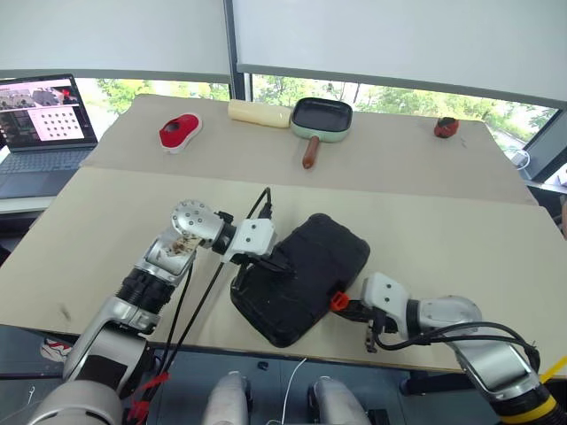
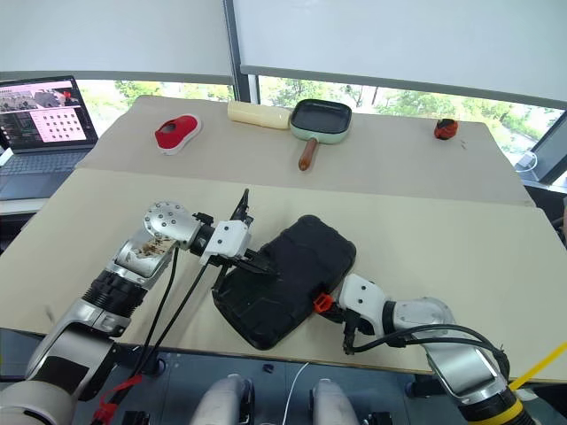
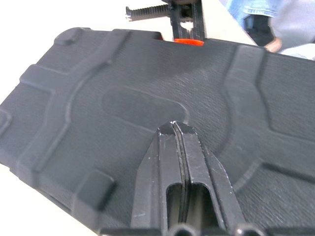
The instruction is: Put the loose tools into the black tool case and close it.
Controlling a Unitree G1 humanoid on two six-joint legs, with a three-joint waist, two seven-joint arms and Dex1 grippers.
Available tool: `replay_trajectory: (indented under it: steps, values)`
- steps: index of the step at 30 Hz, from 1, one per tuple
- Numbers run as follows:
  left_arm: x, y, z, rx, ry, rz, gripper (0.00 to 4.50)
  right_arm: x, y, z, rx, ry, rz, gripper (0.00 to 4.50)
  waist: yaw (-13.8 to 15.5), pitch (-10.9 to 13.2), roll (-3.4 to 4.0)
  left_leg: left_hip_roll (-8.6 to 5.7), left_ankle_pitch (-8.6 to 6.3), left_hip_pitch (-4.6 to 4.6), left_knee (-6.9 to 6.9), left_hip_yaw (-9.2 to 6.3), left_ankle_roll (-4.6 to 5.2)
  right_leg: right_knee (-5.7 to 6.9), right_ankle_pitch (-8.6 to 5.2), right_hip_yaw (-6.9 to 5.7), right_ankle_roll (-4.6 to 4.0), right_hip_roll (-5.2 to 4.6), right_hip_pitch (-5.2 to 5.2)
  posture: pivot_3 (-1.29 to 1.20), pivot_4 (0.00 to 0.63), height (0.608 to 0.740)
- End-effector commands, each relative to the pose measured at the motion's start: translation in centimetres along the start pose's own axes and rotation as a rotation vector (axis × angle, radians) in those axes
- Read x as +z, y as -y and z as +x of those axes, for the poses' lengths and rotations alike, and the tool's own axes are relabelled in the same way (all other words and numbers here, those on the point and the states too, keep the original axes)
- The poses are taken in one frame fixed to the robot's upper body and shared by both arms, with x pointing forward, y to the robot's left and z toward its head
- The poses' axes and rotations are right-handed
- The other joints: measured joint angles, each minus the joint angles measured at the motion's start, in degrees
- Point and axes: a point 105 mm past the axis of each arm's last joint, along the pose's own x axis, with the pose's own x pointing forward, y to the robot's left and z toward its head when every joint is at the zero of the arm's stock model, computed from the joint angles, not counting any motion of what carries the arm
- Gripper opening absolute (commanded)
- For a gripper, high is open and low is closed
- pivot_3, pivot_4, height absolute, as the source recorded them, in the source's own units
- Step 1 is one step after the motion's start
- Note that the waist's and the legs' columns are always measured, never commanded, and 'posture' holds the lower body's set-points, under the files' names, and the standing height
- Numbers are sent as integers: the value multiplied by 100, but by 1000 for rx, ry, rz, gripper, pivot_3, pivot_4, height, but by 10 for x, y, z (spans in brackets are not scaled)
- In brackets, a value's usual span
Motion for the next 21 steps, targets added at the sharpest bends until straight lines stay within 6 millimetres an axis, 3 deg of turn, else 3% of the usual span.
replay_trajectory:
  steps: [1,7,14,19,21]
  values:
    - [-17,11,13,-58,-59,-35,16,31,3,-2,-25,118,-42,0,-41,0,0,1,0,0,0,-1,0,3,0,0,0,1,-1,0,150,740]
    - [-25,11,19,-81,-92,14,16,69,0,-24,-7,221,-29,0,-114,1,2,1,0,-2,0,-3,0,19,-3,1,-6,3,-8,0,150,740]
    - [-26,8,24,-66,-79,5,16,71,2,-31,-20,192,-21,0,-78,-7,1,0,0,6,0,-7,0,12,-5,-1,-4,3,5,0,150,740]
    - [-24,1,-5,44,-45,-125,16,57,11,-48,-64,139,9,0,-97,-8,3,-2,-1,2,0,-4,0,6,-5,-1,-4,-2,3,0,150,740]
    - [-26,1,-29,108,-28,-222,526,51,18,-65,-88,120,45,582,-136,-7,4,0,0,1,0,-4,0,11,-5,0,-4,0,-2,0,150,740]
